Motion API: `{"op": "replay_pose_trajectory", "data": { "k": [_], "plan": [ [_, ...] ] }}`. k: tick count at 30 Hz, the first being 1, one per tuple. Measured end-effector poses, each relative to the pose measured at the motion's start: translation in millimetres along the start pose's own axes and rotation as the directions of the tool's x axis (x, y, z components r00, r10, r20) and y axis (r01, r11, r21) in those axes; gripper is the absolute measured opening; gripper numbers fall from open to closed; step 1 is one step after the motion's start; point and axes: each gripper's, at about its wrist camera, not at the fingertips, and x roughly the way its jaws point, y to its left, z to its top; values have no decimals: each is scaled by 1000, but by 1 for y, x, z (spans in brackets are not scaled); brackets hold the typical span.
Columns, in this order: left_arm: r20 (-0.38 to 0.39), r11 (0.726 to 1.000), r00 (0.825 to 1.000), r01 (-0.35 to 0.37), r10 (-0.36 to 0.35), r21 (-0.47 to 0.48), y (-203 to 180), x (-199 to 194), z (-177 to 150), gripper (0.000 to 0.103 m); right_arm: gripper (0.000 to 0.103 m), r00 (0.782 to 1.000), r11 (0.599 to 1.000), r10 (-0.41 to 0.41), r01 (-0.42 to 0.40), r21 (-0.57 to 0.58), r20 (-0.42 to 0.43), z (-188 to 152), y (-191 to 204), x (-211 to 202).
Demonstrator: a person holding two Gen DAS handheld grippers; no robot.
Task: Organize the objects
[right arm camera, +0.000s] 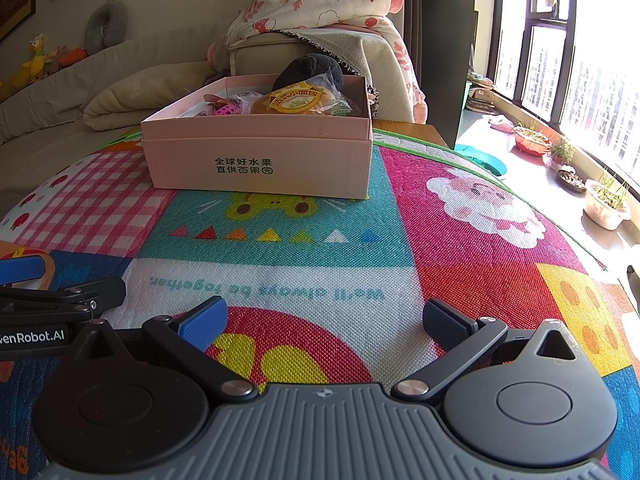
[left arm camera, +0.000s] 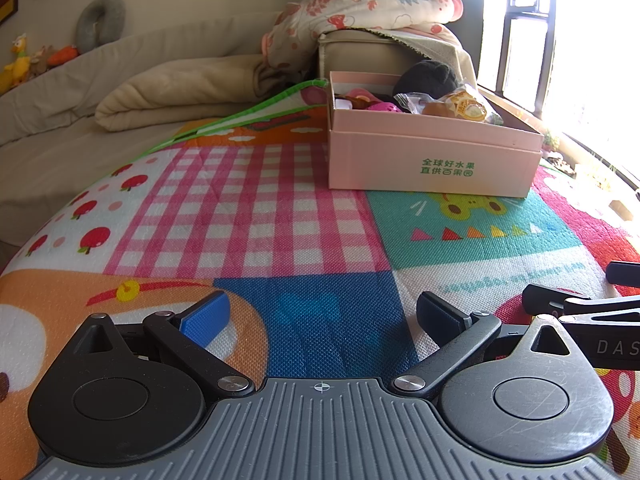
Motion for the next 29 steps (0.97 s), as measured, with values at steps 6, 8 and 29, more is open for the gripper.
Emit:
{"op": "replay_pose_trajectory", "data": {
  "k": [6,8,29],
  "plan": [
    [0,1000,1000,1,-1,-1,1,-1,0,103,103,1000,1000,0,0,0,0,0,0,0],
    [0,1000,1000,-1,1,1,1,-1,0,103,103,1000,1000,0,0,0,0,0,0,0],
    [-2,1000,1000,-6,6,3,-2,-2,-1,103,103,1000,1000,0,0,0,0,0,0,0]
  ]
}}
